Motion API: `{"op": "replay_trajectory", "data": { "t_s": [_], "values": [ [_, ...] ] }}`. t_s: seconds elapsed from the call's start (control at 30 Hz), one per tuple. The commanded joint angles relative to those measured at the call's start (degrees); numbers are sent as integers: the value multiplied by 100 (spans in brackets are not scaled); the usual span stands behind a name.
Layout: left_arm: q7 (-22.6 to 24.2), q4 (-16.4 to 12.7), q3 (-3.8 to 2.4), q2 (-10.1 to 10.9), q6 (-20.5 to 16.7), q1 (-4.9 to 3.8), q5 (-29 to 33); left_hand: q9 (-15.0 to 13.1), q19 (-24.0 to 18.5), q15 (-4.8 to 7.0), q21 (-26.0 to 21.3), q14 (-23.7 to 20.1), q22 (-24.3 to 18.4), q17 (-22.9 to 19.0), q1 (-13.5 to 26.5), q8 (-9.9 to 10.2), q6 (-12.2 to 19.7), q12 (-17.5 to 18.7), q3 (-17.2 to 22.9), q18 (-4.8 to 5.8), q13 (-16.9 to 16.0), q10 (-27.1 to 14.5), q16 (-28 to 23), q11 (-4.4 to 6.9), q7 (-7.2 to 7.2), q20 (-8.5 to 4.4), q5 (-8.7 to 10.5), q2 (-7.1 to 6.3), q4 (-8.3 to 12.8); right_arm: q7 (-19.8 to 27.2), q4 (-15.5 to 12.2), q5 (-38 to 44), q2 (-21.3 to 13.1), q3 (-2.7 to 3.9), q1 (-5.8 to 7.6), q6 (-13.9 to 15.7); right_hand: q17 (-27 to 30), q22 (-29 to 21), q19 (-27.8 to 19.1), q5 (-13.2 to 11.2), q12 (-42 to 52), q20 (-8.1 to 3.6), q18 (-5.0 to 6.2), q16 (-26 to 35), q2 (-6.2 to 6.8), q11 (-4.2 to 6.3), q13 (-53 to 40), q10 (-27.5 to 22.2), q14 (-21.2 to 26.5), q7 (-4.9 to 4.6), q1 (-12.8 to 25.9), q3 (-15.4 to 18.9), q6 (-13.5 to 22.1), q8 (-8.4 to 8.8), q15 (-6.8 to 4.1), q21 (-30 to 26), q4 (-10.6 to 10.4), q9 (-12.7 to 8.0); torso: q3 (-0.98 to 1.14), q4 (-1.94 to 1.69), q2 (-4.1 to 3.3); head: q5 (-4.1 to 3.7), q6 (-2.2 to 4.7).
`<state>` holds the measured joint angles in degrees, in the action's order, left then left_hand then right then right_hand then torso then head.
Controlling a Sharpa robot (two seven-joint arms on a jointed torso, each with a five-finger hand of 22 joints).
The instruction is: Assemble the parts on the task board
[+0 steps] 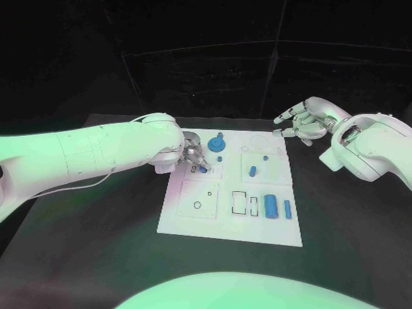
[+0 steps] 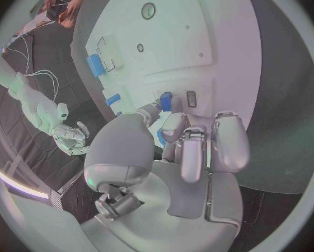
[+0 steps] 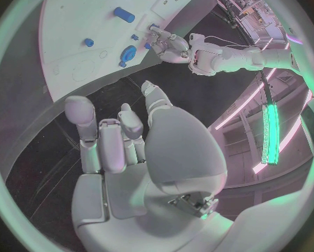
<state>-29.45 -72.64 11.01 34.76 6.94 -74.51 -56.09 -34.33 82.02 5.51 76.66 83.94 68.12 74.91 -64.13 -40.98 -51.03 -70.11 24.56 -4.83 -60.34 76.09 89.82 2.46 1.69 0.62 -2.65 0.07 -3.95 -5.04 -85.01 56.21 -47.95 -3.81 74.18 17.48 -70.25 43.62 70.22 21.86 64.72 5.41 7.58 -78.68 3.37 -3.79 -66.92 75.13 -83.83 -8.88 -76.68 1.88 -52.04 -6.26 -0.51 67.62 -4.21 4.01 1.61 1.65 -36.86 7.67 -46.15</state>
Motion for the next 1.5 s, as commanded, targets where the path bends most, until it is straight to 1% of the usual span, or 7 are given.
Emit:
{"op": "replay_trajectory", "data": {
  "t_s": [0.03,0.3,0.63,0.77,1.0,1.37,1.5],
  "values": [
    [-47,52,3,-47,183,2,-38,-1,-3,18,-28,606,5,1509,93,-41,-52,-35,350,42,0,31,18,4,-23,1,-2,1,303,47,1,-29,14,3,11,-37,3,-5,-1,39,2,-25,66,24,-12,16,5,-26,-203,2,-39,11,37,-17,-39,-34,-29,-2,1,5,-1,-2,-8],
    [-56,143,3,-119,290,1,-38,-20,4,29,-22,606,17,1509,173,-66,-80,-45,309,44,-11,43,18,16,-38,-8,-2,-31,257,47,-3,-29,19,3,11,-49,3,-5,-1,39,2,-25,66,24,-12,16,5,-26,-203,2,-39,11,37,-17,-39,-34,-29,-2,1,5,0,-17,-17],
    [-69,220,3,-152,303,2,-40,-75,43,61,27,606,100,1509,423,-154,-190,-107,39,58,-82,107,18,52,-81,-37,-3,-279,166,49,-16,-33,18,3,11,-53,5,-39,19,-180,15,-24,66,46,-1,7,25,-24,-208,-5,57,86,63,-33,-35,-72,-143,-4,-2,-6,3,-32,-16],
    [-72,247,2,-154,219,2,-40,-103,54,69,38,606,122,1509,638,-197,-241,-123,-216,63,-97,128,18,56,-87,-48,-1,-399,39,47,-17,-49,17,3,11,-21,-1,-70,36,-820,49,-18,67,60,14,-8,31,-12,-213,-13,266,254,79,-56,-24,-107,-354,-3,-2,-7,7,-31,-21],
    [-72,269,2,-150,59,2,-41,-142,75,83,58,606,165,1509,890,-240,-254,-125,-708,71,-91,137,18,68,-99,-65,-3,-542,-146,48,-13,-76,15,3,11,21,-16,-100,60,-1461,108,0,68,78,35,-30,30,-19,-221,-31,447,554,108,-93,-6,-144,-721,-3,-5,-2,4,-26,-19],
    [-70,161,-11,-46,-57,1,-35,-181,91,113,62,606,192,1509,927,-269,-238,-135,-1393,75,-98,150,18,100,-134,-94,-1,-554,-374,53,-7,-83,6,3,11,31,-22,-116,64,-1502,119,3,70,84,53,-33,38,-29,-223,-34,442,616,118,-109,-3,-160,-873,-3,-8,0,7,-34,-9],
    [-70,37,-99,58,-23,-11,-32,-188,91,116,59,606,193,1509,889,-272,-233,-134,-1527,75,-95,149,18,103,-137,-98,-1,-562,-401,58,-2,-92,3,3,11,33,-25,-123,63,-1498,125,3,72,85,60,-34,36,-29,-224,-34,437,626,121,-112,-2,-165,-904,-3,-3,-1,7,-40,-3]
  ]
}}
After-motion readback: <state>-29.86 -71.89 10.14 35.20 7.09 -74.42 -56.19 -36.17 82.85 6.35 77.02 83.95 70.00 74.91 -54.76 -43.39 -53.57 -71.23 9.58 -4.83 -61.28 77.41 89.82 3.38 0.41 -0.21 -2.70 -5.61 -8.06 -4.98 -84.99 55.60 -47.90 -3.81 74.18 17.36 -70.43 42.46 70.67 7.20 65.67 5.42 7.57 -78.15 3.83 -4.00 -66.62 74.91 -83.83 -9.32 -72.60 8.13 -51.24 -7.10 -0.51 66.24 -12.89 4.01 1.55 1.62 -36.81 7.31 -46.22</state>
